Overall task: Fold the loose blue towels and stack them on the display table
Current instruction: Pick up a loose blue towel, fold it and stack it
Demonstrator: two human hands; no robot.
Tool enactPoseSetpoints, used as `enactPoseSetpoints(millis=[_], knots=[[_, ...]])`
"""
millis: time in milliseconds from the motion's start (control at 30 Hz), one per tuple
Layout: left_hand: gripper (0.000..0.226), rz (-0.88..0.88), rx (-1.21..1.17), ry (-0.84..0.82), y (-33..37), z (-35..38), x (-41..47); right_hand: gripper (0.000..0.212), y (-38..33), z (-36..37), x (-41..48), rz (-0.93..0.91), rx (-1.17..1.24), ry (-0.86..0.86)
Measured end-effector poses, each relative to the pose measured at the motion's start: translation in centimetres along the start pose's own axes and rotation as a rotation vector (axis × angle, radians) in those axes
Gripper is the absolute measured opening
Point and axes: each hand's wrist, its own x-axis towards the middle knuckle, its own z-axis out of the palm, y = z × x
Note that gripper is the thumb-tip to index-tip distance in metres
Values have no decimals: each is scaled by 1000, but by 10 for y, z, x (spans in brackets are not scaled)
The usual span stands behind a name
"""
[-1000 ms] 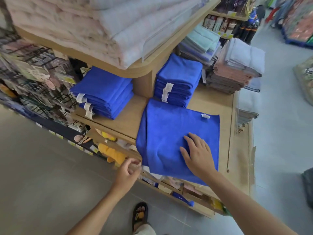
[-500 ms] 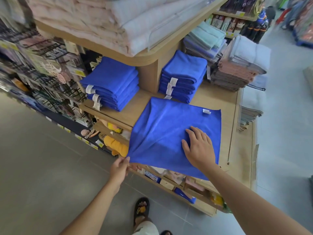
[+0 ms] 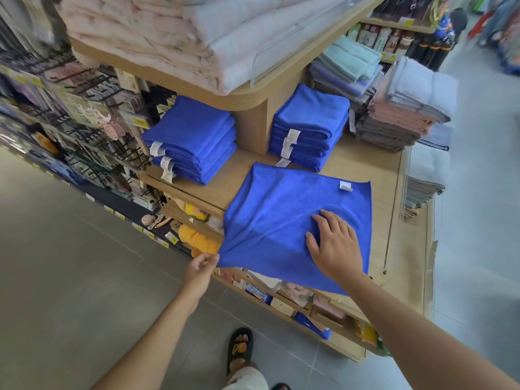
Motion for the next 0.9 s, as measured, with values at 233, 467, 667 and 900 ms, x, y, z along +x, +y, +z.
enactPoseSetpoints(millis=[233, 467, 667, 900], knots=[[7, 591, 464, 221, 78, 22, 12, 53, 0, -1, 0, 1, -6, -6], [23, 562, 928, 73, 139, 51, 60, 59, -2, -4, 0, 7, -20, -38], [14, 399, 604, 104, 149, 49, 92, 58, -2, -2, 1, 15, -13, -40], [54, 759, 726, 186, 182, 62, 111, 59, 0, 1, 0, 16, -21, -47]])
